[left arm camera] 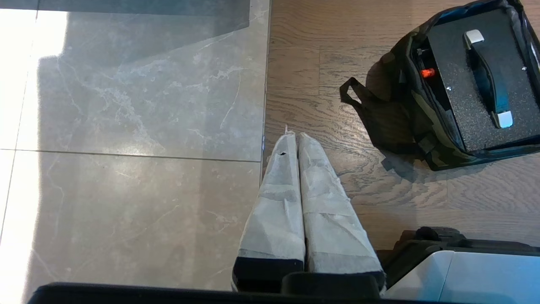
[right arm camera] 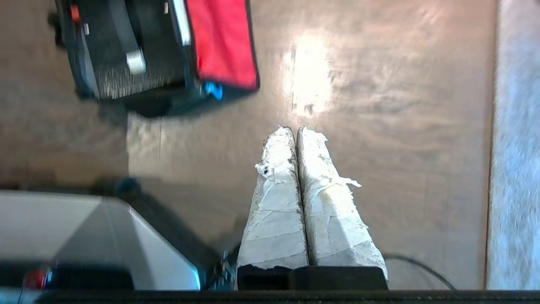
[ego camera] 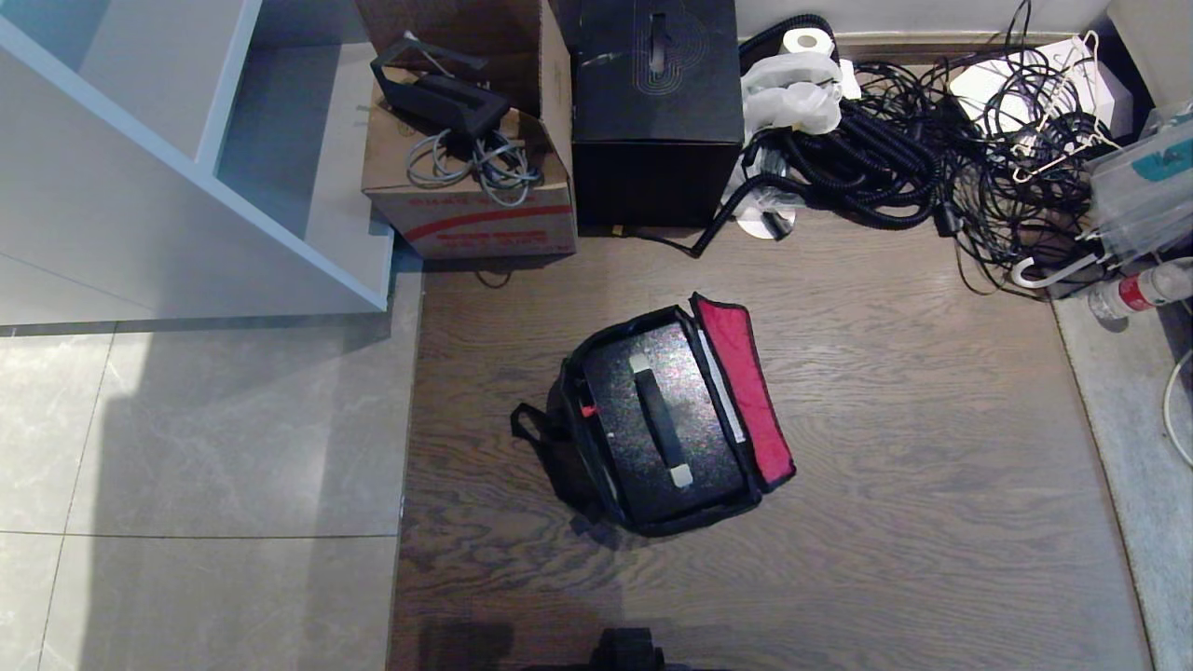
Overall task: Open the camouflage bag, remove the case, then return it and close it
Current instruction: Close the top of the storage box
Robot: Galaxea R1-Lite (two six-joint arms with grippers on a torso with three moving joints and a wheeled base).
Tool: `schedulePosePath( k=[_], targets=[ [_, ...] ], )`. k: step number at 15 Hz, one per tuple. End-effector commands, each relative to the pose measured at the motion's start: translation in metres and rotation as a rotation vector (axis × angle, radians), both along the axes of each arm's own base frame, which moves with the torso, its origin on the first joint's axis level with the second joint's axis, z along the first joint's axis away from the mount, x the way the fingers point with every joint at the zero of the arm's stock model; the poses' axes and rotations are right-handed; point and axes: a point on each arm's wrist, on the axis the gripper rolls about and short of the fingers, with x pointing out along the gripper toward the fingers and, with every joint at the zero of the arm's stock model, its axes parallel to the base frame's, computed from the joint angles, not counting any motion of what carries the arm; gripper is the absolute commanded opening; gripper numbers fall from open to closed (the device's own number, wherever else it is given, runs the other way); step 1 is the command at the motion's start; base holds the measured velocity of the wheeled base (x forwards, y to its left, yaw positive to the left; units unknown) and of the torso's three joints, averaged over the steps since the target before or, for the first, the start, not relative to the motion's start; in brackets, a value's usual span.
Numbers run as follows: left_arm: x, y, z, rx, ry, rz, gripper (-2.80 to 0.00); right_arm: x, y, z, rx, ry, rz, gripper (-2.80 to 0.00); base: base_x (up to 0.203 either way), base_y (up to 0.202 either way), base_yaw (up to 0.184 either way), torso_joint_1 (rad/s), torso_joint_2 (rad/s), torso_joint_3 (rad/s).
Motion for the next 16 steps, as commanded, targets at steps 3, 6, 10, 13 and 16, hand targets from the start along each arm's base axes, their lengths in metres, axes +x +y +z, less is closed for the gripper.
schedulePosePath(
  k=[3, 6, 10, 13, 16],
  targets=[
    [0.0000, 0.0000, 0.0000, -0.001, 0.000, 0.000, -2.80, -0.0033, 0.0000, -0.0033, 0.008, -0.038, -0.001, -2.80, 0.000, 0.000, 0.000, 0.000, 0.00, 0.000],
    [0.0000, 0.0000, 0.0000, -0.001, 0.000, 0.000, -2.80, -0.0033, 0.0000, -0.0031, 0.006, -0.041, 0.000, -2.80, 0.000, 0.000, 0.000, 0.000, 0.00, 0.000],
    [0.0000, 0.0000, 0.0000, 0.004, 0.000, 0.000, -2.80, -0.0033, 0.0000, -0.0031, 0.006, -0.041, 0.000, -2.80, 0.000, 0.000, 0.000, 0.000, 0.00, 0.000],
    [0.0000, 0.0000, 0.0000, 0.002, 0.000, 0.000, -2.80, -0.0033, 0.0000, -0.0031, 0.006, -0.041, 0.000, -2.80, 0.000, 0.000, 0.000, 0.000, 0.00, 0.000],
    [0.0000, 0.0000, 0.0000, 0.001, 0.000, 0.000, -2.80, -0.0033, 0.0000, -0.0031, 0.006, -0.041, 0.000, -2.80, 0.000, 0.000, 0.000, 0.000, 0.00, 0.000]
  ],
)
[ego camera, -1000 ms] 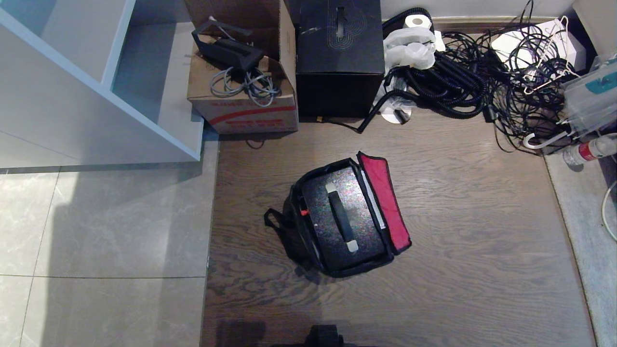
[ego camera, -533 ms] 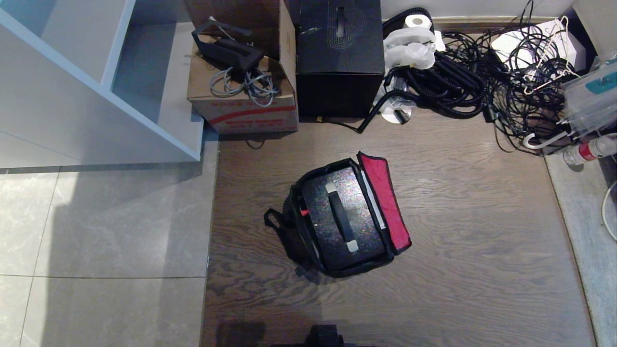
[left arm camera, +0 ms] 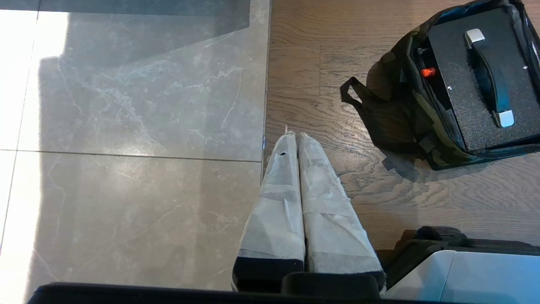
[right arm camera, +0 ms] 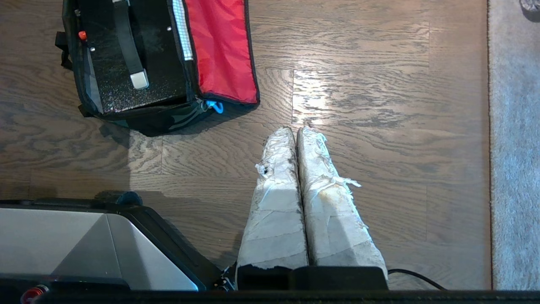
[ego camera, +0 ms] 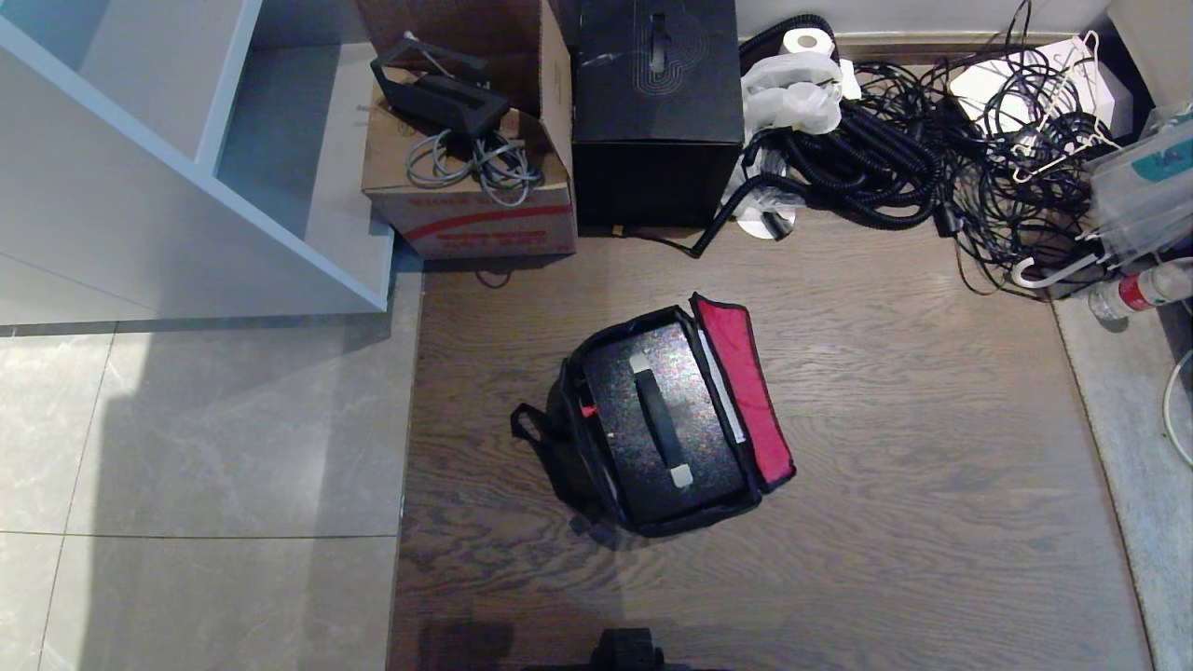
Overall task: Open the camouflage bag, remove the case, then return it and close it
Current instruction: Close the top of the storage box
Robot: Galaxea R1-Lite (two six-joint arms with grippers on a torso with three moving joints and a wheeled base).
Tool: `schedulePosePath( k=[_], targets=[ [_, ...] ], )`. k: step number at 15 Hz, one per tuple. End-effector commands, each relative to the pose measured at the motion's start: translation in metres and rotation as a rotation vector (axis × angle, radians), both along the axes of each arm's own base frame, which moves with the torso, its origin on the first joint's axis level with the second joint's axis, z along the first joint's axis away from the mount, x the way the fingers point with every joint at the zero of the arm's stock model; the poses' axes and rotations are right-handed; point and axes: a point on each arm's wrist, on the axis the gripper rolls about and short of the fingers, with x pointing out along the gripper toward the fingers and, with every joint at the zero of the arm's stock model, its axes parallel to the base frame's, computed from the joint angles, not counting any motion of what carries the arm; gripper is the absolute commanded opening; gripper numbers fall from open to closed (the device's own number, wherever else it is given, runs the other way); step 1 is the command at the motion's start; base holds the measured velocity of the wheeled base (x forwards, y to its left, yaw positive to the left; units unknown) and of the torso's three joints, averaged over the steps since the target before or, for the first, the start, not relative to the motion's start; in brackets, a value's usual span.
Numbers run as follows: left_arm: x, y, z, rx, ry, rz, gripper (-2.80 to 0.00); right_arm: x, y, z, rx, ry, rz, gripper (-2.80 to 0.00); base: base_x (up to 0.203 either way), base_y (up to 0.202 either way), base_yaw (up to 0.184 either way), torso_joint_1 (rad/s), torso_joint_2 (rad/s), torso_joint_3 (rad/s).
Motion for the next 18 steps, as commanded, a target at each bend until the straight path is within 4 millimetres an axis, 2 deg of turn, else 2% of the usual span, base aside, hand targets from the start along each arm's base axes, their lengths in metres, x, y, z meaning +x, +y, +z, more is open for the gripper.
schedulePosePath(
  k=[1, 8, 18],
  targets=[
    [0.0000, 0.0000, 0.0000, -0.002, 0.000, 0.000, -2.80, 0.0003, 0.0000, 0.0002, -0.001, 0.005, 0.001, -2.80, 0.000, 0.000, 0.000, 0.000, 0.00, 0.000],
    [0.0000, 0.0000, 0.0000, 0.000, 0.000, 0.000, -2.80, 0.0003, 0.0000, 0.0002, -0.001, 0.005, 0.001, -2.80, 0.000, 0.000, 0.000, 0.001, 0.00, 0.082],
    [0.0000, 0.0000, -0.0003, 0.010, 0.003, 0.000, -2.80, 0.0003, 0.0000, 0.0002, -0.001, 0.005, 0.001, -2.80, 0.000, 0.000, 0.000, 0.000, 0.00, 0.003]
  ],
)
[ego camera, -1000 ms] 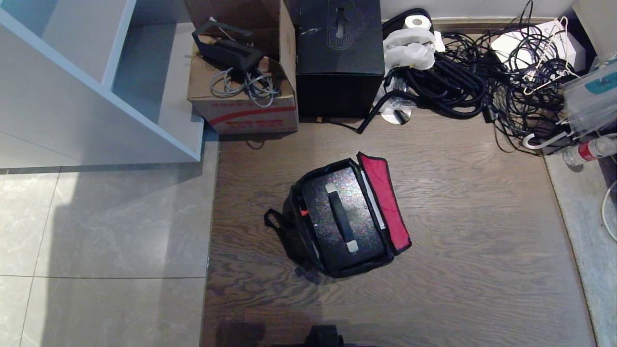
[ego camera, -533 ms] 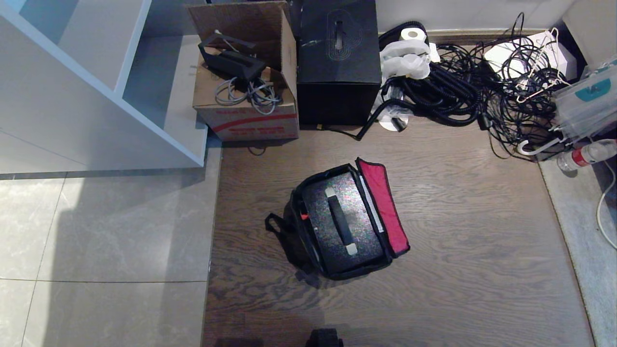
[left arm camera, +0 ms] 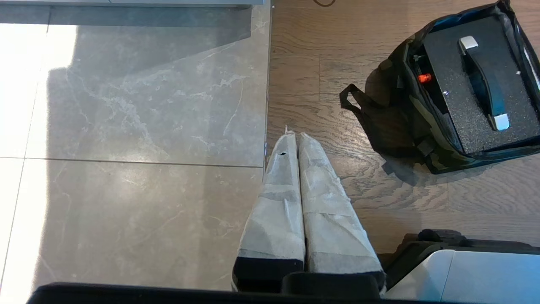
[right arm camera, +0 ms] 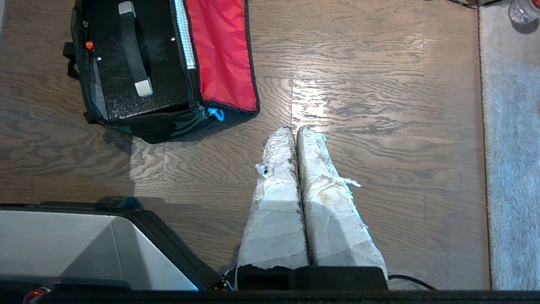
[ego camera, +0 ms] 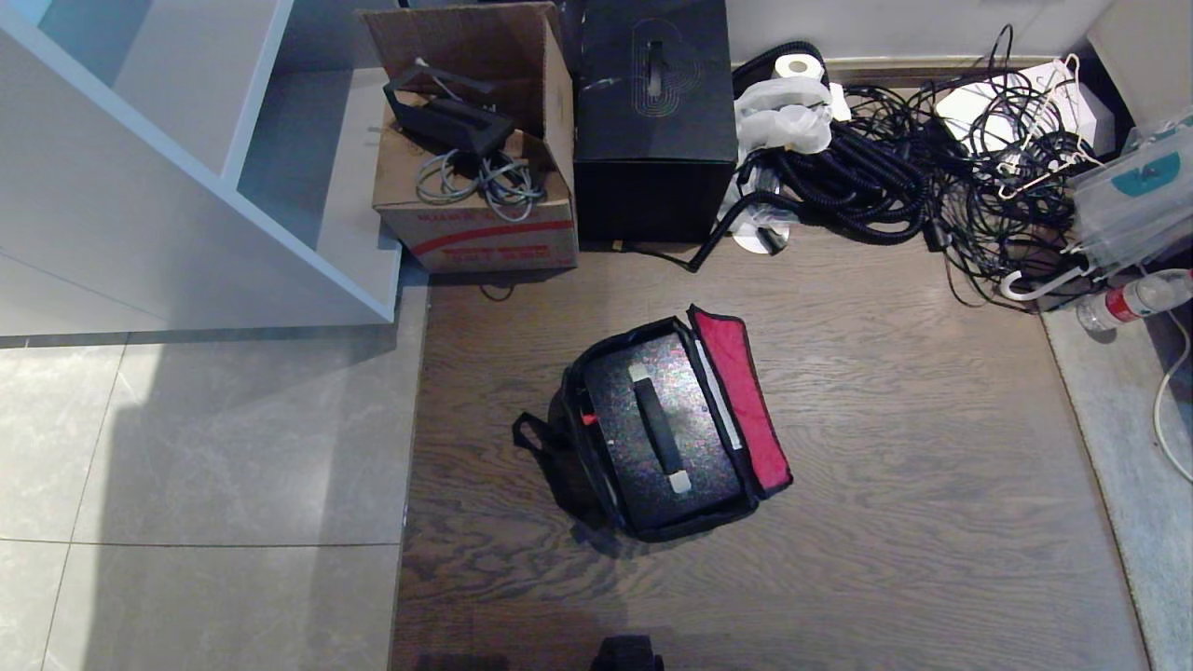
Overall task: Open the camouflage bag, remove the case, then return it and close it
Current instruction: Close the top of the storage box
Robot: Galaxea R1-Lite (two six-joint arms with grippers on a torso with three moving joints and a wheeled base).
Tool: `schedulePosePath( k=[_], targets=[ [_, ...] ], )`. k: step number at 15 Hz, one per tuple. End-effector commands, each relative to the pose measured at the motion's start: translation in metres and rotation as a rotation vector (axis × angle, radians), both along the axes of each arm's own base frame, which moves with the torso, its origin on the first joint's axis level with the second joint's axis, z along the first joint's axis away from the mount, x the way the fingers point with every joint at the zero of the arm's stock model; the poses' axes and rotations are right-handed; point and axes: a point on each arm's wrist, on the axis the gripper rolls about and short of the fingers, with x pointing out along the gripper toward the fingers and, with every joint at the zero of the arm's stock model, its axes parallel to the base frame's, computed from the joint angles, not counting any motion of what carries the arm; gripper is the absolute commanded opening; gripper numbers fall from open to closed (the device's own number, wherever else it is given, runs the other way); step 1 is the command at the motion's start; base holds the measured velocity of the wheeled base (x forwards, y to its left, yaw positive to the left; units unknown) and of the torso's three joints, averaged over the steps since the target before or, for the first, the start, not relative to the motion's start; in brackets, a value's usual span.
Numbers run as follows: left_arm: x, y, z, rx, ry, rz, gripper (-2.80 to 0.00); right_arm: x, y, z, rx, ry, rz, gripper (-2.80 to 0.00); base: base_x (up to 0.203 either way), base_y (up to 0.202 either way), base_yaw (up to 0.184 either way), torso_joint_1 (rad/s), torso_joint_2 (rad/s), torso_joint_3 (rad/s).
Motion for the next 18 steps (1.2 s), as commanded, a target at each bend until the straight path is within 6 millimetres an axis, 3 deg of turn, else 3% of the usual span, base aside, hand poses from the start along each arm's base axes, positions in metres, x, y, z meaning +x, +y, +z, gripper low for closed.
schedulePosePath(
  k=[1, 4, 8, 18],
  targets=[
    [0.0000, 0.0000, 0.0003, -0.001, -0.003, 0.000, -2.80, 0.0003, 0.0000, 0.0001, -0.001, 0.004, 0.002, -2.80, 0.000, 0.000, 0.000, 0.000, 0.00, 0.000],
    [0.0000, 0.0000, 0.0005, -0.013, -0.005, 0.000, -2.80, 0.0003, 0.0000, 0.0001, -0.001, 0.004, 0.001, -2.80, 0.000, 0.000, 0.000, 0.000, 0.00, 0.000],
    [0.0000, 0.0000, 0.0005, -0.012, -0.005, 0.000, -2.80, 0.0003, 0.0000, 0.0001, -0.001, 0.004, 0.001, -2.80, 0.133, 0.000, 0.000, 0.001, 0.00, 0.003],
    [0.0000, 0.0000, 0.0005, -0.012, -0.005, 0.000, -2.80, 0.0004, 0.0000, 0.0005, -0.015, -0.001, 0.001, -2.80, 0.000, 0.000, 0.000, 0.000, 0.00, 0.000]
  ],
)
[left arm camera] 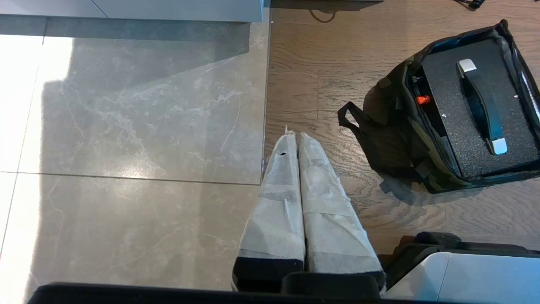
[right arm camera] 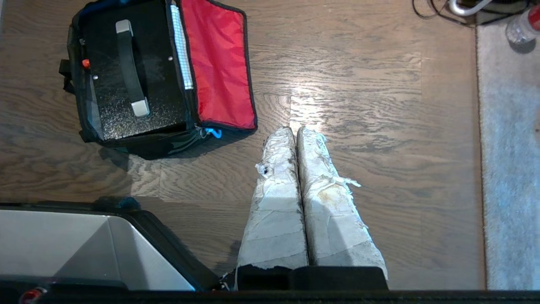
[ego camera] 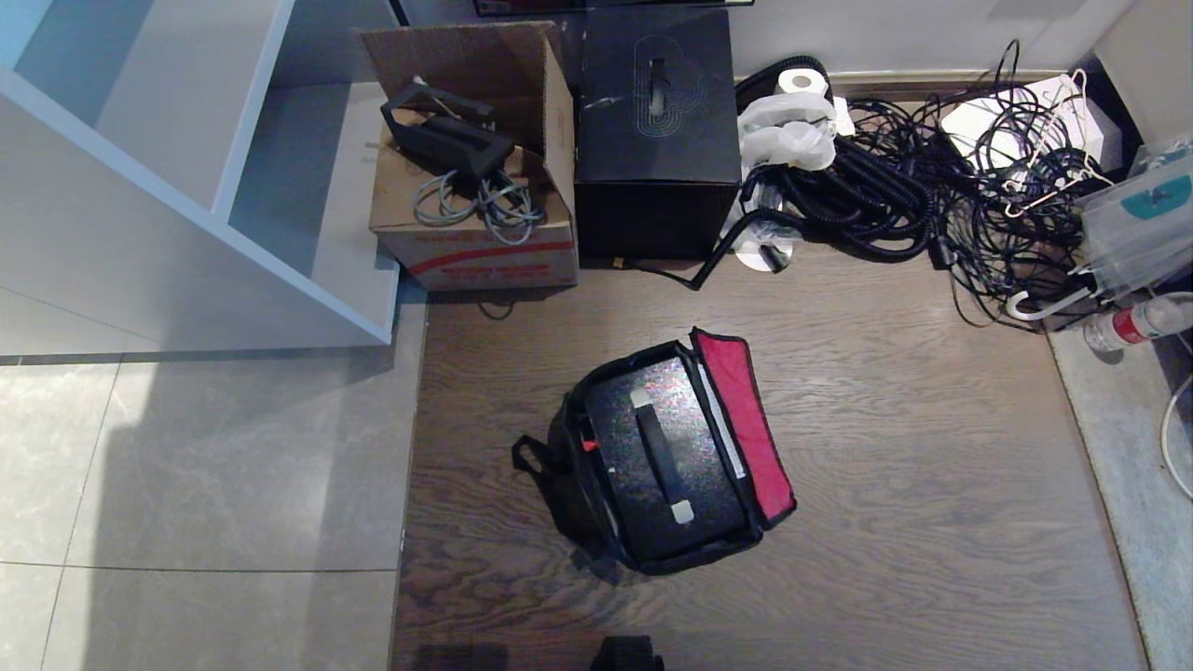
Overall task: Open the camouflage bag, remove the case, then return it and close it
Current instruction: Close the top of the storage box
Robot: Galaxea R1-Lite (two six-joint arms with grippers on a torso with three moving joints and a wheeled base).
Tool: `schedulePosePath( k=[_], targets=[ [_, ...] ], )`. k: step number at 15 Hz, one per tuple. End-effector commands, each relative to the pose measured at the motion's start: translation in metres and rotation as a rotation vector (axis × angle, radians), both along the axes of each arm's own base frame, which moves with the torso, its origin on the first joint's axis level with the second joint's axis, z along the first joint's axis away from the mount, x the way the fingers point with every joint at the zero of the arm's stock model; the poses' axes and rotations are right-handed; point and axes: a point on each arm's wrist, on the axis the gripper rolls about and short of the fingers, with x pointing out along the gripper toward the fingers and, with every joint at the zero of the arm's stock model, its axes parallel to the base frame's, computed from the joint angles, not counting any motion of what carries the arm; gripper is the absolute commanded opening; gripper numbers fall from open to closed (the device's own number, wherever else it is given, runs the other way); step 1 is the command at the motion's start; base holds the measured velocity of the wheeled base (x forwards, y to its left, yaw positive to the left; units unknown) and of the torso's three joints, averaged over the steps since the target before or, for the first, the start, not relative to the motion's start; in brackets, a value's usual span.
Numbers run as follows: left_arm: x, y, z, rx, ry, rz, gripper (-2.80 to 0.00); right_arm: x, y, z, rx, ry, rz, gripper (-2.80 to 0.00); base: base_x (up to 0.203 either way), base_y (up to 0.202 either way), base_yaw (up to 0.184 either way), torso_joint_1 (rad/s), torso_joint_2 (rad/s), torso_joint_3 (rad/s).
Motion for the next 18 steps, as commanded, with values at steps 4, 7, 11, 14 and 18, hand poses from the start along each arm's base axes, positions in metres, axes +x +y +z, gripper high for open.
schedulePosePath(
  k=[4, 7, 11, 14, 18],
  targets=[
    [0.000, 0.000, 0.000, 0.000, 0.000, 0.000, -2.80, 0.000, 0.000, 0.000, 0.003, 0.002, -0.002, -2.80, 0.000, 0.000, 0.000, 0.000, 0.00, 0.000],
    [0.000, 0.000, 0.000, 0.000, 0.000, 0.000, -2.80, -0.011, 0.000, 0.040, 0.011, -0.050, 0.010, -2.80, 0.000, 0.000, 0.000, 0.000, 0.00, 0.000],
    [0.000, 0.000, 0.000, 0.000, 0.000, 0.000, -2.80, 0.000, 0.001, 0.086, 0.080, 0.293, 0.067, -2.80, 0.000, 0.000, 0.000, 0.000, 0.00, 0.000],
    [0.000, 0.000, 0.000, 0.000, 0.000, 0.000, -2.80, 0.058, 0.005, 0.099, 0.162, 0.632, 0.129, -2.80, 0.000, 0.000, 0.000, 0.000, 0.00, 0.000],
    [0.000, 0.000, 0.000, 0.000, 0.000, 0.000, -2.80, 0.170, 0.012, 0.100, 0.248, 0.825, 0.178, -2.80, 0.000, 0.000, 0.000, 0.000, 0.00, 0.000]
  ],
)
